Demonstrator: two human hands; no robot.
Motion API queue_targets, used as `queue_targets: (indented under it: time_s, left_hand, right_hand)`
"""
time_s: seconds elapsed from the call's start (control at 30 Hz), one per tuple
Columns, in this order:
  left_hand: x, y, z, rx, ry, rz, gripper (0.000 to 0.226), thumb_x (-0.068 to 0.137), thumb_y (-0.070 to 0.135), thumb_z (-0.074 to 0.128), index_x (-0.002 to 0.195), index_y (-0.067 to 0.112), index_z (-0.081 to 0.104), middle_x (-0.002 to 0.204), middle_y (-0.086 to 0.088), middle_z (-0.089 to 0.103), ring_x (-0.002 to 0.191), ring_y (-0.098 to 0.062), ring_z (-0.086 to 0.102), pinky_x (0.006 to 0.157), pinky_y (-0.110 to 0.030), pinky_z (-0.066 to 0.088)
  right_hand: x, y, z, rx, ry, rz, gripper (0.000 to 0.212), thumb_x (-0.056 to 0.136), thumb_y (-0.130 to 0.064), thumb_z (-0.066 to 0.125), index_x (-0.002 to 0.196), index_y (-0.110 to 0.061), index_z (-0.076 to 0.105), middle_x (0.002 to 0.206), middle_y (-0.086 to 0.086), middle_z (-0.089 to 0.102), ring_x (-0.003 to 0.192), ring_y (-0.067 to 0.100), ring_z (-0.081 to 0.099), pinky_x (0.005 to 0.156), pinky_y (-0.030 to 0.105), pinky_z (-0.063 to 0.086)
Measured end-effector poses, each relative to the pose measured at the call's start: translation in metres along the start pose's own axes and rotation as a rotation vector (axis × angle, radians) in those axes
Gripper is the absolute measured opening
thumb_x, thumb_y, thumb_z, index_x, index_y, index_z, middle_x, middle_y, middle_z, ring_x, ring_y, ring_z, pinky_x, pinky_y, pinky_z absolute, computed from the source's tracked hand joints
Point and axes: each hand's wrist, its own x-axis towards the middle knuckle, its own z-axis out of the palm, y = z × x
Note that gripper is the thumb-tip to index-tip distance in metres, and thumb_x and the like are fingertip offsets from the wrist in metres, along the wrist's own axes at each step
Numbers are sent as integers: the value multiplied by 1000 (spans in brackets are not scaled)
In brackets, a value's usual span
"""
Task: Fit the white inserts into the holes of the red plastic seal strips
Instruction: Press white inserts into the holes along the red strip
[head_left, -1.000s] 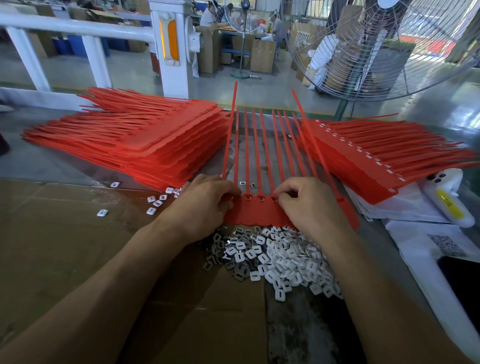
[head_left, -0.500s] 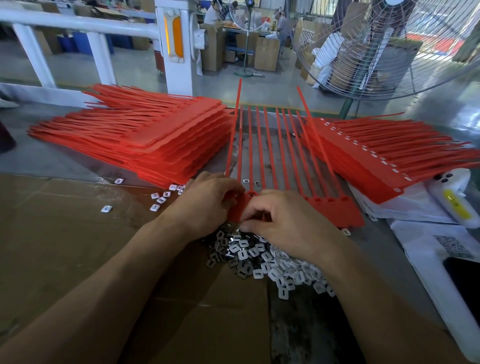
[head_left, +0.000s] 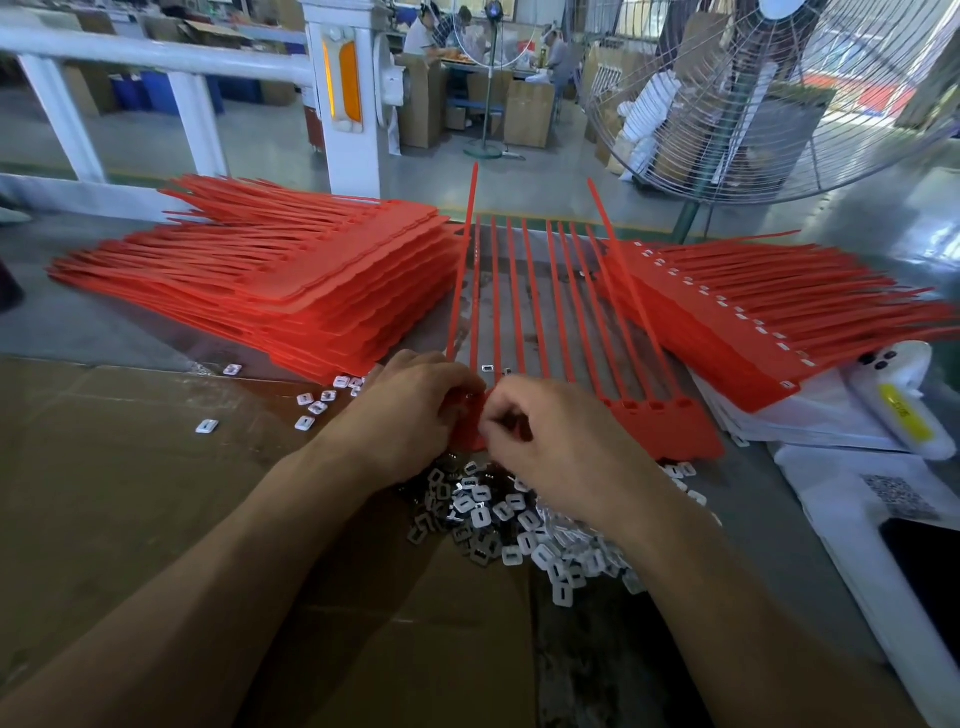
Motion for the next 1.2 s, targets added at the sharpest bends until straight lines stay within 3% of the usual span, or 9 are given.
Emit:
queue_targets:
  time_s: [0.1, 0.23, 0.33, 0.4, 0.6, 0.77, 0.9, 1.2]
  left_hand:
    - [0, -2, 1, -5, 5, -2, 34, 97, 21, 60, 129, 34, 63, 127, 9, 59, 124, -19, 44, 109, -50, 36]
    - [0, -3, 2, -13, 3, -5, 34, 99, 24, 59, 131, 35, 61, 132, 11, 57, 127, -17, 42, 112, -49, 35]
    - [0, -3, 1, -11, 4, -1, 34, 99, 25, 59, 132, 34, 61, 133, 12, 57, 128, -16, 42, 112, -50, 35]
    - [0, -3, 1, -8, 2, 0, 34, 99, 25, 59, 132, 34, 61, 132, 12, 57, 127, -16, 42, 112, -50, 34]
    - [0, -2, 1, -14, -3, -7, 34, 99, 25, 59, 132, 34, 61, 133, 12, 57, 128, -16, 41, 112, -49, 34]
    - [0, -2, 1, -19, 3, -3, 33, 99, 25, 59, 131, 35, 62, 131, 11, 58, 127, -17, 44, 111, -49, 36]
    - [-1, -2, 1, -18, 1, -5, 33, 100, 25, 59, 131, 35, 61, 132, 11, 58, 128, -17, 43, 112, -49, 35]
    - [-1, -1, 1, -14, 2, -10, 33, 100, 26, 58, 132, 35, 61, 133, 12, 57, 128, -16, 42, 112, -49, 35]
  right_hand:
    - [1, 6, -6, 131, 115, 94, 8, 97, -20, 69, 91, -25, 67, 84, -14, 68, 77, -6, 64, 61, 8, 49]
    - [2, 29, -20, 220, 277, 242, 12, 96, -19, 69, 88, -28, 70, 84, -16, 70, 81, -10, 63, 62, 2, 44]
    - [3, 51, -27, 183, 309, 391, 11, 99, -28, 66, 91, -31, 72, 86, -20, 69, 78, -7, 63, 53, 8, 42]
    - [5, 61, -27, 159, 310, 458, 10, 99, -33, 67, 91, -31, 73, 90, -22, 67, 75, -7, 58, 60, 12, 35]
    - [9, 67, -23, 151, 255, 470, 10, 95, -32, 72, 85, -32, 74, 81, -25, 63, 76, -10, 56, 62, 13, 34]
    - [10, 65, -24, 80, 192, 454, 15, 98, -27, 68, 84, -28, 73, 83, -15, 70, 76, 4, 64, 59, 19, 42]
    - [11, 63, -23, 19, 173, 443, 17, 99, -25, 66, 83, -28, 71, 81, -14, 69, 73, 4, 62, 57, 21, 42]
    - [14, 64, -15, 23, 286, 483, 17, 91, -26, 77, 74, -28, 73, 69, -17, 67, 62, 3, 63, 53, 20, 43]
